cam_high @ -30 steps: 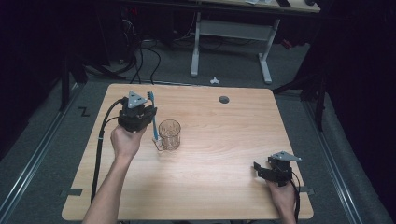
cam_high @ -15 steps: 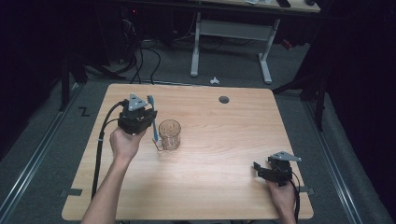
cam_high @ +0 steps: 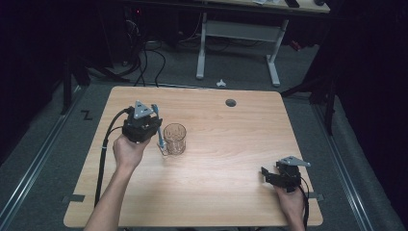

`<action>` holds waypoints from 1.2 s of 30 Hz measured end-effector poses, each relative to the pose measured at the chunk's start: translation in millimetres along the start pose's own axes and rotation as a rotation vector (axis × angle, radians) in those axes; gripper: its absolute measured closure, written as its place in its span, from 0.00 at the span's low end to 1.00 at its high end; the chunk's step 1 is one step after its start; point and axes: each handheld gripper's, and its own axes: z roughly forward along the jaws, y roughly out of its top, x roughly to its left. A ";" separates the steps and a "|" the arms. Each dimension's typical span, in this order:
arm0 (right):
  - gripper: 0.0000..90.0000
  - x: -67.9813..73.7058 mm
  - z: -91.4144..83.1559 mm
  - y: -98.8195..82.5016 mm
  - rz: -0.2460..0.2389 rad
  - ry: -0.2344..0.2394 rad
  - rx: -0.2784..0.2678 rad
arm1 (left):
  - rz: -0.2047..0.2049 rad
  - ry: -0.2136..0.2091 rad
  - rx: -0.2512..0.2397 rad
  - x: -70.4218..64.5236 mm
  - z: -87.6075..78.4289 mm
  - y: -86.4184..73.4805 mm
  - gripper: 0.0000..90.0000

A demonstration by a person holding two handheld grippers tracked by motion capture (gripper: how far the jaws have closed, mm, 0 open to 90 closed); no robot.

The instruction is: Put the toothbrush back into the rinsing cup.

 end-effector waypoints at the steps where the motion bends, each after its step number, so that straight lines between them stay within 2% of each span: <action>1: 0.33 0.0 0.0 0.0 0.000 0.000 0.000 | 0.005 0.001 0.004 -0.3 -0.4 -0.8 0.88; 6: 0.33 -0.1 0.0 0.0 0.001 0.001 0.000 | 0.009 0.002 0.008 -1.4 -1.3 -3.3 0.88; 9: 0.33 0.0 0.0 0.0 0.000 0.000 0.000 | 0.026 0.005 0.015 -4.3 -1.2 -4.5 0.88; 19: 0.33 0.2 0.0 0.1 -0.001 -0.002 0.002 | 0.020 0.002 0.023 -6.0 -0.1 -11.3 0.88; 27: 0.33 0.3 0.1 0.1 -0.002 -0.003 0.001 | 0.036 0.007 0.031 -9.6 0.7 -16.6 0.88; 36: 0.33 0.4 0.1 0.1 -0.004 -0.003 0.002 | 0.026 0.009 0.032 -11.0 1.3 -23.3 0.88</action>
